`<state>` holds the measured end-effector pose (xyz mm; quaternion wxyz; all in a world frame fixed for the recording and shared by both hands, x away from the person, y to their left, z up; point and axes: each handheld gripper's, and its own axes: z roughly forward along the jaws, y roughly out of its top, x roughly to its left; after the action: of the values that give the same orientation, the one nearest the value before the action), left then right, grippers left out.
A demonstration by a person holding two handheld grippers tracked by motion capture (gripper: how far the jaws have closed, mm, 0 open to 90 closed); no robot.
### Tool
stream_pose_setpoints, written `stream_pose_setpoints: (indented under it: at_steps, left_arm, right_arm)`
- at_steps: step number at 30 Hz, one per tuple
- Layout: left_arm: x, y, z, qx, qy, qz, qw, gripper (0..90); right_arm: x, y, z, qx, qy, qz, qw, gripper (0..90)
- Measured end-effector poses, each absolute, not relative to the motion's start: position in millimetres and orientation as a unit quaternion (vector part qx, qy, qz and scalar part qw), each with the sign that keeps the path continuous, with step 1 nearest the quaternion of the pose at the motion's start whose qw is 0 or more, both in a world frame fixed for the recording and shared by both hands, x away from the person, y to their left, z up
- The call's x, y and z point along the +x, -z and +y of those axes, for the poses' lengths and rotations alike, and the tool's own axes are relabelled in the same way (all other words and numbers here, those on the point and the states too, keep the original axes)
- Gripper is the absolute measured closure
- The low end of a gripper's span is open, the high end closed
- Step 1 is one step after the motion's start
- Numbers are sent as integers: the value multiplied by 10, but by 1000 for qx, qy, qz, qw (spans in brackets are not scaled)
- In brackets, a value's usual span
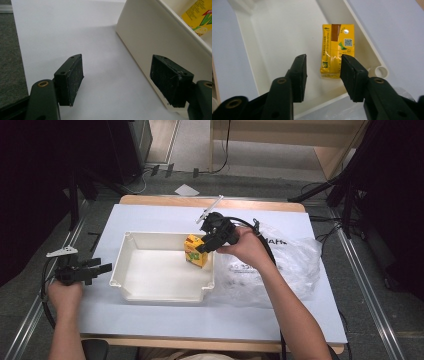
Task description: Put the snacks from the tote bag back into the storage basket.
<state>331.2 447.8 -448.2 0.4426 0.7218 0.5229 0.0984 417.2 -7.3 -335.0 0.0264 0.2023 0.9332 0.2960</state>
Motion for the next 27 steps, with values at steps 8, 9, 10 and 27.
stream_pose_setpoints:
  at_steps: [8, 9, 10, 27]
  left_arm:
    - [3329, 4484, 4486, 715, -99, 526, 450, 280]
    - [3329, 4484, 4486, 715, -99, 526, 450, 280]
    - [3336, 4489, 4484, 713, -97, 528, 451, 280]
    - [3363, 4500, 4496, 706, -93, 530, 461, 282]
  right_arm:
    - [4109, 3451, -24, 191, -279, 941, 11, 748]
    - [4104, 3464, -11, 192, -275, 942, 8, 778]
    - [4105, 3487, 3, 198, -275, 941, 2, 792]
    - [4120, 3715, 146, 205, -245, 947, -14, 895]
